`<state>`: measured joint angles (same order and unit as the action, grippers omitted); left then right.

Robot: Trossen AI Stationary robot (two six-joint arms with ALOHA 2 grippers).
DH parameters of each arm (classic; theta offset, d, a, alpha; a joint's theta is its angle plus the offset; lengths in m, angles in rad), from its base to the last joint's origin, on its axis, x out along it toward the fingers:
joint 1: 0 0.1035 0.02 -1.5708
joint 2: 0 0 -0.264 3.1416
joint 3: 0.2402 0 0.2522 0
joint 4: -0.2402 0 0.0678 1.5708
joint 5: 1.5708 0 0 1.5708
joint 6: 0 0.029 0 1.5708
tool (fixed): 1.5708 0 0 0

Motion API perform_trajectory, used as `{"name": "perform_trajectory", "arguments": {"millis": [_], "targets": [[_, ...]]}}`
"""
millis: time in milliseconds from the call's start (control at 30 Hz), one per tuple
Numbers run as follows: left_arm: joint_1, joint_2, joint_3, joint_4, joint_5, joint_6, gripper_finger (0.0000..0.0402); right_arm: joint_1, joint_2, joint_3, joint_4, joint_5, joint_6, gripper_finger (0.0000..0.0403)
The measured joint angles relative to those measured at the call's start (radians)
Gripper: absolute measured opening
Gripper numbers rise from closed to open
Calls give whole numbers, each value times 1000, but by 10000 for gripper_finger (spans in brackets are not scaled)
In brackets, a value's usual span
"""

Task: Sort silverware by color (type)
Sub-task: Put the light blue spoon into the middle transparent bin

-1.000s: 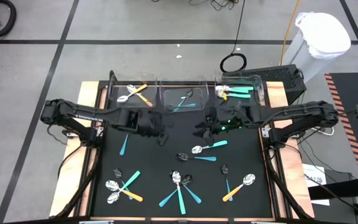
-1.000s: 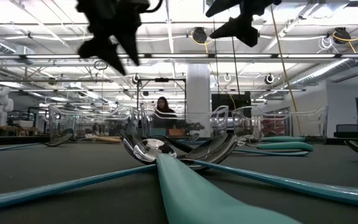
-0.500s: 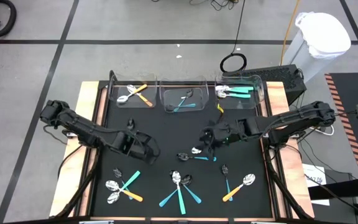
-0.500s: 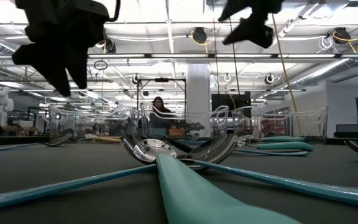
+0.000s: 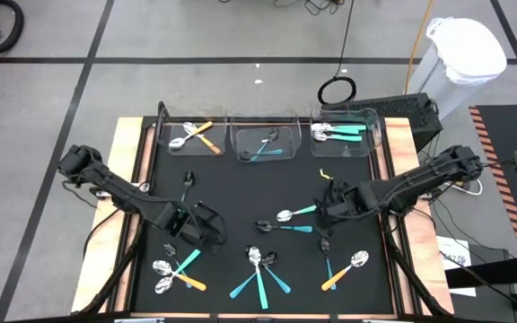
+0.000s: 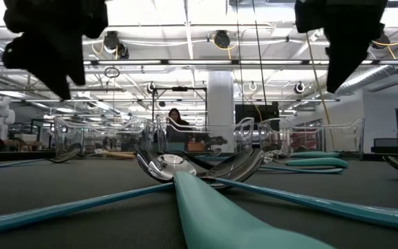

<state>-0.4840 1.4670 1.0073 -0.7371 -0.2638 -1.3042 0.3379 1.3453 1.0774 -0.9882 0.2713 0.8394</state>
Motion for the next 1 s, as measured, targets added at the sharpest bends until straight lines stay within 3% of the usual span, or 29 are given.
{"name": "perform_trajectory", "arguments": {"millis": [133,300,733,867,1000], "targets": [[-3,22,0,77,-61,61,205,17,24,-60,101,90,-362,216],[-8,49,1,131,-59,62,205,-36,60,-146,322,17,-651,216],[-88,86,1,146,-56,63,205,-73,114,-141,696,-173,-496,216],[-85,85,1,149,-77,81,205,-71,144,-140,735,-171,-504,210],[-73,85,1,153,-79,81,205,-68,234,-140,732,-239,-609,190]]}}
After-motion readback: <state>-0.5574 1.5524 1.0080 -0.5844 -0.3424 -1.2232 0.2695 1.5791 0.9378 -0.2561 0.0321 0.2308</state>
